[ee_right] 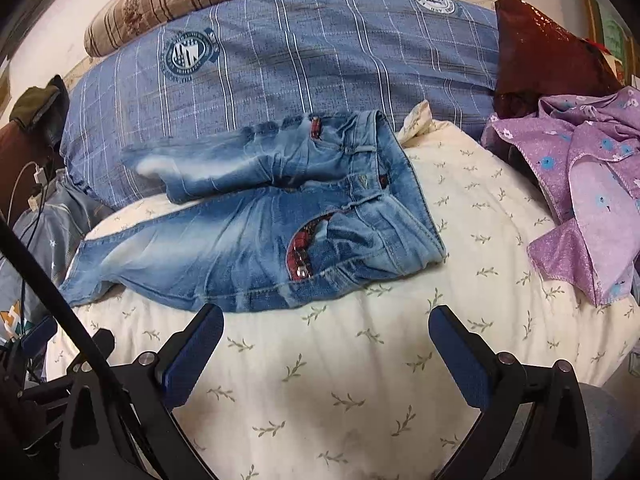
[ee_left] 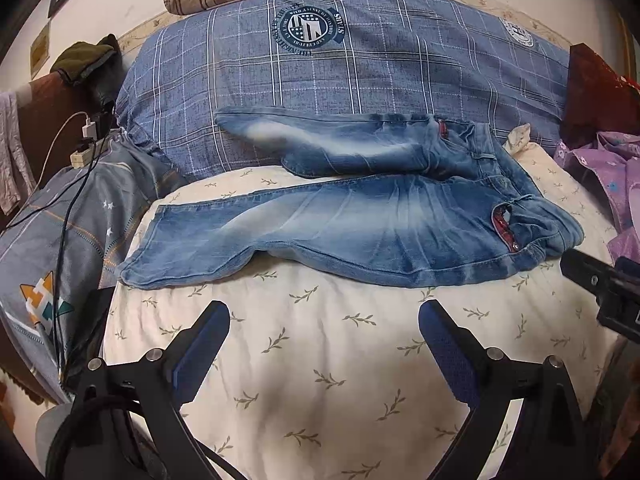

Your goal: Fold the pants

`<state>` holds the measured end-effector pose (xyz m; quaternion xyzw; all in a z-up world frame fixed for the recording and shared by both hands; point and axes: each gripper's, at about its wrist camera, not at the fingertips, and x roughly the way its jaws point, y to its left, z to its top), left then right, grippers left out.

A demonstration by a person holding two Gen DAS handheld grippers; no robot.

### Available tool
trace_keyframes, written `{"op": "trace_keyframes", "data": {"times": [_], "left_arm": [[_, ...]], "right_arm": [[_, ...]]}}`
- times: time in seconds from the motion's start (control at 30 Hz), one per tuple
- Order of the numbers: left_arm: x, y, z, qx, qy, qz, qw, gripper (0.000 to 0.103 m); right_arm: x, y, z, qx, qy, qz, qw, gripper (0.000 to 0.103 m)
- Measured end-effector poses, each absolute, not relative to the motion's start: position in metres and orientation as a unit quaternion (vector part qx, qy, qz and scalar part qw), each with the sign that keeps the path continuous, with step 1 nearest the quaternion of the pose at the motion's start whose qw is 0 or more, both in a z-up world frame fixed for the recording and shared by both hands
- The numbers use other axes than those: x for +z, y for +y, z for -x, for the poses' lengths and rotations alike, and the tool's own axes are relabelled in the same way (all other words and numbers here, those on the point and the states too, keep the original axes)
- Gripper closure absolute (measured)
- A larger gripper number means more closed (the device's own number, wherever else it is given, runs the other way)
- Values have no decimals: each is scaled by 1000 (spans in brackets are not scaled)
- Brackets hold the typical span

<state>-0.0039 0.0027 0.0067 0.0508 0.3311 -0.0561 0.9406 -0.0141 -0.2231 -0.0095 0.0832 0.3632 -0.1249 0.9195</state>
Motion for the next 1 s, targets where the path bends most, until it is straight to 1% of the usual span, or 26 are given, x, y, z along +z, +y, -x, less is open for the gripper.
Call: {"op": "trace_keyframes", "data": {"times": [0.33,1.0], "left_arm": [[4,-3,2,-43,332,-61,940,6],[-9,-3,-20,-56,361,-42,930,6]], "right_arm": [[-17,-210,14,-112,407,-72,904,1],[-34,-213,1,-97,436,-76,891,1]]}}
